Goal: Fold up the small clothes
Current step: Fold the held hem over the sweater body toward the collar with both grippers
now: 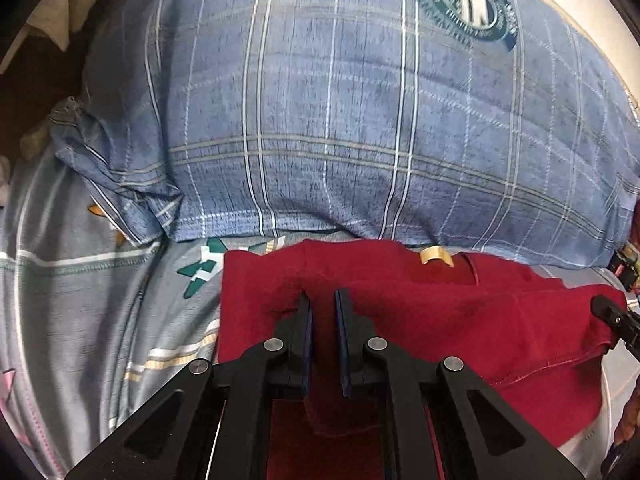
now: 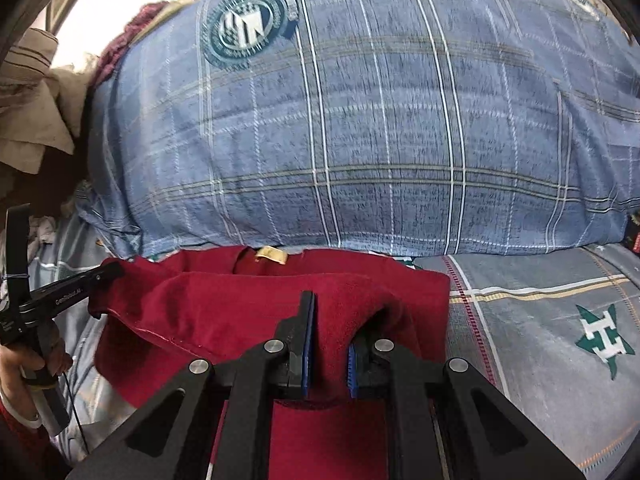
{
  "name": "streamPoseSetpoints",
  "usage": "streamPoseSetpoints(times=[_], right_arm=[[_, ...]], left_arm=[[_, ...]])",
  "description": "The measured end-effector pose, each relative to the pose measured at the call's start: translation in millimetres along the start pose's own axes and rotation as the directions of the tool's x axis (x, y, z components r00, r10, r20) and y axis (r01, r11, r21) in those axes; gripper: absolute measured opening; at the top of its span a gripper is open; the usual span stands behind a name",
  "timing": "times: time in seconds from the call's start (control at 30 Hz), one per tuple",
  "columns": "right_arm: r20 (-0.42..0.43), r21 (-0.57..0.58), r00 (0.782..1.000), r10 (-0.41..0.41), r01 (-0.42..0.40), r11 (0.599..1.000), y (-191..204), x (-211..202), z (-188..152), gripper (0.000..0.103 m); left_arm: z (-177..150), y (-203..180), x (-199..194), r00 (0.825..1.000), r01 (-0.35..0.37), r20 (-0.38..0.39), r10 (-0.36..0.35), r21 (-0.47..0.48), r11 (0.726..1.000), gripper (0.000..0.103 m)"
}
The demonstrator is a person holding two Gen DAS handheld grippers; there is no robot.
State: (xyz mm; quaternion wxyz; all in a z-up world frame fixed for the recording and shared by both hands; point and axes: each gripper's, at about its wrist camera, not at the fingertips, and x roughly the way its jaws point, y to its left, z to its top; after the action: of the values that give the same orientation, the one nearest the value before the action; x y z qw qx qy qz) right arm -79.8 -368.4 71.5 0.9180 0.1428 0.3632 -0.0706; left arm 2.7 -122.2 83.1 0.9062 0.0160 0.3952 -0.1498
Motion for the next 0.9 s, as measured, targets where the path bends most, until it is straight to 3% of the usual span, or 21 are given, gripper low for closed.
streamPoseSetpoints(times=[0.17,0.57,0.73,0.9], right_arm=[[-0.037,0.025,0.999,0.000,0.001,1.000,-7,23,0,0.012],[-0.014,0.034,1.000,0.010,-0.009,0.999,-8,35,14,0.012],[-0.042,0.043,0.999,0.003,-0.001,0.999,-11,48,13,0.012],[-0.143,0.087,0.990,0.016,-0.003,0.996,-24,79,8,0.014]], left_arm=[[3,-1,20,1.000,-0.009,-0.011,0.009,0.005,1.000,0.009],[10,3,14,1.000,-0.001,0.026,0.002,-0.011,1.000,0.009],[8,0,33,1.000,-0.014,-0.013,0.014,0.010,1.000,0.010],[9,6,59,0.996,-0.014,-0.088,0.014,0.003,1.000,0.016]])
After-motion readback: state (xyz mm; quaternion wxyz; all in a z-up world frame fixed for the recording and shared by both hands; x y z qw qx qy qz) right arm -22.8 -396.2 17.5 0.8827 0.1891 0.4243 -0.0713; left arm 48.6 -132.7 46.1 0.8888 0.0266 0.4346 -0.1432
